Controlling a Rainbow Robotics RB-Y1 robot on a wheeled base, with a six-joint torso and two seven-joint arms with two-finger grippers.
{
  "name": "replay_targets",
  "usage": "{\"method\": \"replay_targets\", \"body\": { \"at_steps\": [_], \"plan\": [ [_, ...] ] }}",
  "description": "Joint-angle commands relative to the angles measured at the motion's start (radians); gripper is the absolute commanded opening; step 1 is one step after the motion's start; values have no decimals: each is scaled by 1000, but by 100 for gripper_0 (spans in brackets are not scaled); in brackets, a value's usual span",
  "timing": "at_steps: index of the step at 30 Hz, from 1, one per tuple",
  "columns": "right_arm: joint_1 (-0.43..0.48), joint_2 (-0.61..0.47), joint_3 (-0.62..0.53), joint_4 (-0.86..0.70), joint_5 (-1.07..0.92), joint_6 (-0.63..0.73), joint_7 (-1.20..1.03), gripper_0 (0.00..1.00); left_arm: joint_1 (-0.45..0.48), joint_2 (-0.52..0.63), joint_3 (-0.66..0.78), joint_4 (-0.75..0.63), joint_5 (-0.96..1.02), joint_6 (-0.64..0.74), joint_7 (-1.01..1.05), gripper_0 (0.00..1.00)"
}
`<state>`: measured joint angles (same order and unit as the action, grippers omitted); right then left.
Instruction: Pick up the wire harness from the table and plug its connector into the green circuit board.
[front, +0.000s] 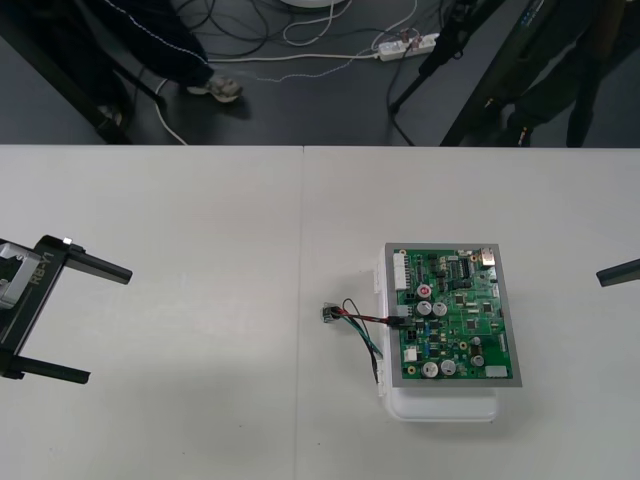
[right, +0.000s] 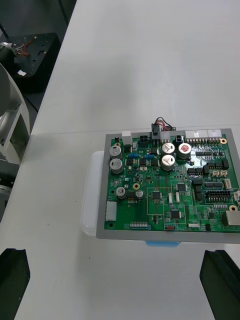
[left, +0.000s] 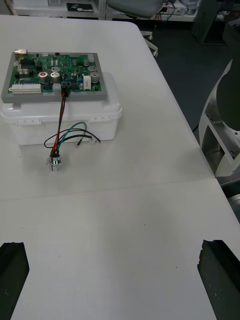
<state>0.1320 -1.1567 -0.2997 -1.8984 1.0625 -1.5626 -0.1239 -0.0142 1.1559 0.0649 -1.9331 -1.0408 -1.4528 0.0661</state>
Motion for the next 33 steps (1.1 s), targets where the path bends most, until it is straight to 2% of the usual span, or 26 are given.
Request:
{"method": "replay_targets", "body": {
  "at_steps": [1, 33],
  "plan": [
    [17, 19, -22, -19, -15, -8, 9, 100, 20, 44, 33, -23, 5, -40, 55, 100],
    [17, 22, -22, -16, -15, -8, 4, 100, 20, 44, 33, -23, 5, -40, 55, 100]
  ]
}}
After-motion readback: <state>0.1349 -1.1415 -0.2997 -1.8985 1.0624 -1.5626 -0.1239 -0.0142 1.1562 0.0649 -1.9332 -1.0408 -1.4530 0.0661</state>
